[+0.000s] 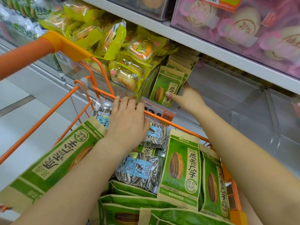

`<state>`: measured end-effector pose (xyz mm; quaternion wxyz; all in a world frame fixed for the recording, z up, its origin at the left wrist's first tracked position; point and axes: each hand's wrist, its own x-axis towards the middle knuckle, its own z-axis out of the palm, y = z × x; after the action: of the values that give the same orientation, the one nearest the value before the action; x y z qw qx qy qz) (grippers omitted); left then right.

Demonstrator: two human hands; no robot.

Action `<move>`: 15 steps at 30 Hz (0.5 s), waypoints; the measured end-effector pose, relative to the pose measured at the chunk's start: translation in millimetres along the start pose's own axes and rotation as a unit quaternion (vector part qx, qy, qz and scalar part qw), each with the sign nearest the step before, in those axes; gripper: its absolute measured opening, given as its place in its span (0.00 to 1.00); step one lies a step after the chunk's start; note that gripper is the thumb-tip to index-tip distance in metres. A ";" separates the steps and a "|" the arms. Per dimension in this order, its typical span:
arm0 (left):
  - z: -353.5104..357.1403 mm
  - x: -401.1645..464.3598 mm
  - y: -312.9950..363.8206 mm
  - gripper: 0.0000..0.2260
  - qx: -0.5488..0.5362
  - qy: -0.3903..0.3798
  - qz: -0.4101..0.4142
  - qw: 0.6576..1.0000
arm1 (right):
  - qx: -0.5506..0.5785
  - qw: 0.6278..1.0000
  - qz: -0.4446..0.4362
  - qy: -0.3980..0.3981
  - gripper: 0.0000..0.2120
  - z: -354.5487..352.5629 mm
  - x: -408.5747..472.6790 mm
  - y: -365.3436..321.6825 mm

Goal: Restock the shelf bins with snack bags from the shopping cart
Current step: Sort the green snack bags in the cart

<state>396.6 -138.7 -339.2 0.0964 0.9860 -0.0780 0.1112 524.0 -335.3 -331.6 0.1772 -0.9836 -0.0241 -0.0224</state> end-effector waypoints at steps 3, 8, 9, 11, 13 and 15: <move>1.4 0.7 -0.7 0.22 0.001 0.007 0.000 1.000 | 0.013 1.000 0.005 0.026 0.25 2.9 -1.9 0.6; 1.8 1.8 0.4 0.22 0.004 0.004 0.002 1.000 | -0.083 0.996 -0.013 0.029 0.33 12.2 -2.7 -10.0; 1.8 1.7 0.2 0.22 0.004 0.004 0.001 1.000 | -0.070 0.997 -0.011 0.008 0.36 13.4 -2.6 -8.7; 1.1 1.6 -0.1 0.22 0.003 0.004 0.001 1.000 | -0.027 0.999 -0.003 -0.036 0.37 13.3 -3.6 -5.2; 0.6 1.2 -0.5 0.23 0.002 0.003 0.002 1.000 | -0.010 0.998 0.001 -0.058 0.35 12.3 -4.2 -2.8; 0.1 0.8 -1.1 0.23 -0.001 0.004 0.003 1.000 | 0.011 0.997 0.002 -0.071 0.32 9.0 -5.5 -4.1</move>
<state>397.6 -137.8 -339.3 0.0975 0.9852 -0.0810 0.1155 518.6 -328.5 -339.0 0.1860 -0.9807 -0.0351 0.0481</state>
